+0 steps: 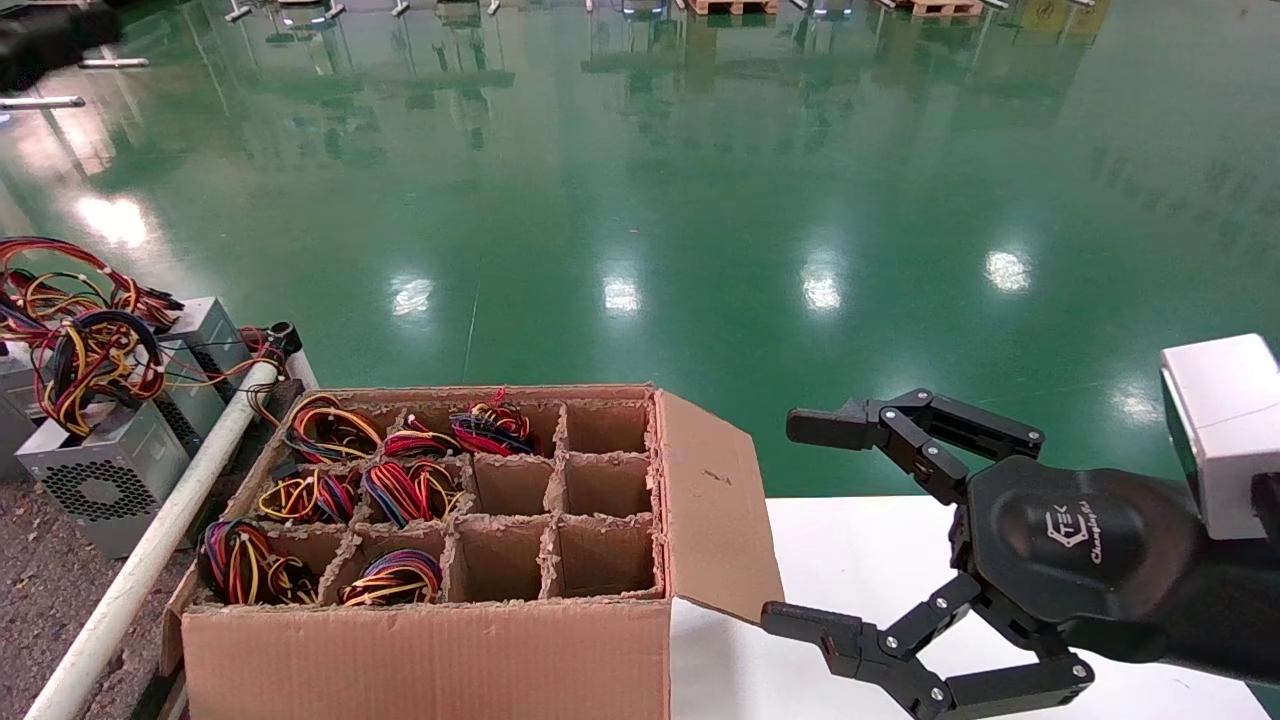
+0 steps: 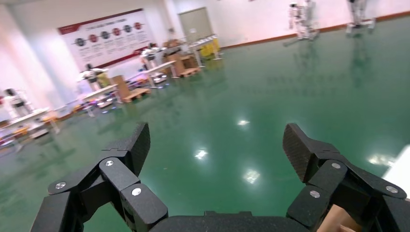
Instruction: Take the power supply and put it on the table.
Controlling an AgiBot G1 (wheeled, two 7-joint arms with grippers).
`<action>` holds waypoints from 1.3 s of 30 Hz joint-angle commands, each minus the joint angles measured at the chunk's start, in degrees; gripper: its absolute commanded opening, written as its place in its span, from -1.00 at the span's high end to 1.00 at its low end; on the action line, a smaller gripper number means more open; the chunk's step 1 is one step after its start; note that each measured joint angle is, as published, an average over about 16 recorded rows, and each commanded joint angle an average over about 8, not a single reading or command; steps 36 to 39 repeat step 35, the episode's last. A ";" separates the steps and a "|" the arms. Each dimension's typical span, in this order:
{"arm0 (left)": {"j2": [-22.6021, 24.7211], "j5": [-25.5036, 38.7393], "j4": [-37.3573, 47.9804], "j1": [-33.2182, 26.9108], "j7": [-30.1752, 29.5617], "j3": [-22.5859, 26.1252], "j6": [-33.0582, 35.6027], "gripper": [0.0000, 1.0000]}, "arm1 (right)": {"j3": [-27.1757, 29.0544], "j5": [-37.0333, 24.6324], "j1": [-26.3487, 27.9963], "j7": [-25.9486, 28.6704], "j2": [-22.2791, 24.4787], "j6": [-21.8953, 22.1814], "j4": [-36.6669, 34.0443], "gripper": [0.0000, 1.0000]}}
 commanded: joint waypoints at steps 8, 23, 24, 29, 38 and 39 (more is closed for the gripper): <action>-0.55 -5.04 -11.82 10.29 -3.24 -1.46 1.74 -1.00 | 0.00 0.00 0.00 0.00 0.00 0.00 0.00 -1.00; -1.49 -13.61 -31.96 27.81 -8.76 -3.96 4.71 -1.00 | 0.00 0.00 0.00 0.00 0.00 0.00 0.00 -1.00; -1.55 -14.19 -33.30 28.98 -9.12 -4.12 4.91 -1.00 | 0.00 0.00 0.00 0.00 0.00 0.00 0.00 -1.00; -1.86 -17.04 -39.99 34.80 -10.96 -4.95 5.89 -1.00 | 0.00 0.00 0.00 0.00 0.00 0.00 0.00 -1.00; -2.14 -19.61 -46.04 40.06 -12.62 -5.70 6.78 -1.00 | 0.00 0.00 0.00 0.00 0.00 0.00 0.00 -1.00; -2.14 -19.61 -46.04 40.06 -12.62 -5.70 6.78 -1.00 | 0.00 0.00 0.00 0.00 0.00 0.00 0.00 -1.00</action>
